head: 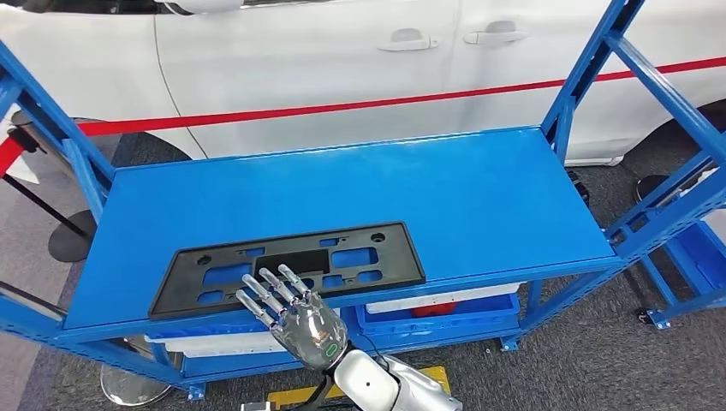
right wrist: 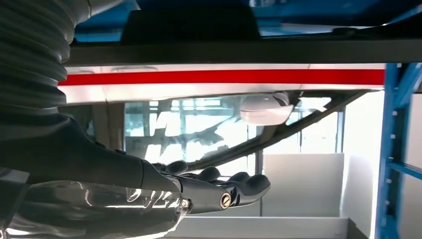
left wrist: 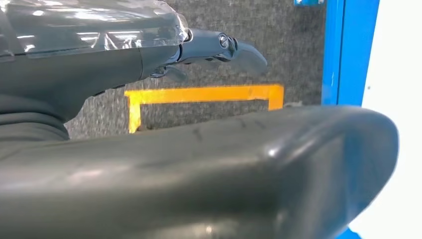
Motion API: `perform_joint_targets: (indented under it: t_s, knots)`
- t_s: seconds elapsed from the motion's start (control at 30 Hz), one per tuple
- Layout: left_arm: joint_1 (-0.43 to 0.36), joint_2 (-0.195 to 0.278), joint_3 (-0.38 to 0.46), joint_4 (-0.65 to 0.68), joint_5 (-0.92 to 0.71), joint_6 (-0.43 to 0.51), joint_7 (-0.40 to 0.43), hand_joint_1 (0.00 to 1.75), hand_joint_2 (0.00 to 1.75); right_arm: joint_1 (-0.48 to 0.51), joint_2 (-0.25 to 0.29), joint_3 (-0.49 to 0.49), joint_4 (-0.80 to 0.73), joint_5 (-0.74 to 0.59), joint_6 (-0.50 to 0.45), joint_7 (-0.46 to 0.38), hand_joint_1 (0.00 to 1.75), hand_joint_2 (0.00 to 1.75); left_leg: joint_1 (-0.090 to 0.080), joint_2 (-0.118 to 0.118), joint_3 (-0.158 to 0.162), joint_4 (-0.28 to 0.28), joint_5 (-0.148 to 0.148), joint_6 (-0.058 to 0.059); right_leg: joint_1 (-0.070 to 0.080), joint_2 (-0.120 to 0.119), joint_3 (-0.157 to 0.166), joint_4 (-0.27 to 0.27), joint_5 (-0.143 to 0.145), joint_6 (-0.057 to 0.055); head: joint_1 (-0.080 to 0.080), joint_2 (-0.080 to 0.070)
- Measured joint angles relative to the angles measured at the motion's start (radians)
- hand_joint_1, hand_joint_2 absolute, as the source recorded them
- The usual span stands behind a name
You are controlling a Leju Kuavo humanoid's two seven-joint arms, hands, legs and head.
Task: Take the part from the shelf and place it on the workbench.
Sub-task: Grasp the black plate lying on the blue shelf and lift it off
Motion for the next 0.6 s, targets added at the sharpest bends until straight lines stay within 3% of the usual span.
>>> perform_joint_targets:
  t_s: [0.07,0.1,0.2,0.23,0.27,0.3,0.33,0.4,0.53,0.6]
  knots:
    - [-0.001,0.0,0.0,0.0,-0.001,0.0,0.0,0.0,0.0,-0.002,0.006,-0.004,0.003,0.0,0.0,-0.003,0.0,1.75,0.0,0.001,0.001,0.014,-0.015,-0.01,-0.007,0.001,0.014,-0.014,-0.002,-0.005,-0.002,0.0]
    - [-0.002,0.001,0.0,0.0,-0.001,0.0,0.0,0.0,0.0,-0.004,0.011,-0.006,0.007,0.0,0.0,-0.007,0.0,1.75,0.0,0.001,-0.015,0.052,-0.034,-0.015,-0.011,0.0,0.023,-0.021,-0.004,-0.009,-0.004,0.0]
    - [-0.001,0.001,-0.001,0.0,-0.006,0.0,0.002,0.0,0.0,-0.012,0.022,-0.015,0.034,0.0,0.012,-0.019,0.0,1.75,0.007,0.001,-0.122,0.239,-0.101,-0.027,-0.012,-0.002,0.037,-0.024,-0.014,-0.018,-0.006,0.0]
    - [0.0,0.001,-0.001,0.0,-0.009,-0.001,0.004,0.0,0.0,-0.014,0.025,-0.021,0.046,0.0,0.022,-0.02,0.0,1.75,0.008,0.002,-0.148,0.27,-0.098,-0.03,-0.012,-0.002,0.041,-0.024,-0.018,-0.018,-0.006,0.0]
    - [0.0,0.001,-0.001,0.0,-0.012,-0.001,0.005,0.0,0.0,-0.018,0.029,-0.026,0.058,0.0,0.033,-0.022,0.0,1.75,0.01,0.002,-0.157,0.267,-0.076,-0.031,-0.012,0.0,0.046,-0.023,-0.022,-0.017,-0.006,0.0]
    - [0.0,0.001,-0.002,0.0,-0.015,-0.002,0.006,0.0,0.0,-0.023,0.034,-0.033,0.071,0.0,0.045,-0.023,0.0,1.75,0.01,0.002,-0.146,0.225,-0.037,-0.032,-0.012,0.001,0.052,-0.022,-0.027,-0.016,-0.006,0.0]
    - [0.0,0.001,-0.002,0.0,-0.019,-0.002,0.008,0.0,0.0,-0.032,0.04,-0.042,0.085,0.0,0.057,-0.024,0.0,1.75,0.011,0.002,-0.122,0.157,0.009,-0.031,-0.012,0.002,0.058,-0.02,-0.033,-0.013,-0.006,0.0]
    - [-0.004,0.0,-0.004,0.0,-0.023,-0.003,0.011,0.0,0.0,-0.056,0.053,-0.064,0.118,0.0,0.079,-0.03,0.0,1.75,0.009,0.002,-0.076,0.045,0.059,-0.023,-0.009,0.004,0.065,-0.014,-0.043,-0.005,-0.006,0.0]
    - [-0.007,0.0,-0.007,0.0,-0.031,-0.006,0.018,0.0,0.0,-0.107,0.072,-0.113,0.187,0.0,0.144,-0.029,0.0,1.75,0.007,-0.001,-0.06,0.005,0.059,0.0,-0.007,0.005,0.063,-0.012,-0.05,0.015,-0.005,0.0]
    - [-0.008,-0.001,-0.009,0.0,-0.035,-0.008,0.021,0.0,0.0,-0.137,0.08,-0.133,0.22,0.0,0.184,-0.02,0.0,1.75,0.012,0.001,-0.054,-0.004,0.061,0.012,-0.007,0.003,0.047,0.027,-0.074,0.025,-0.004,0.0]
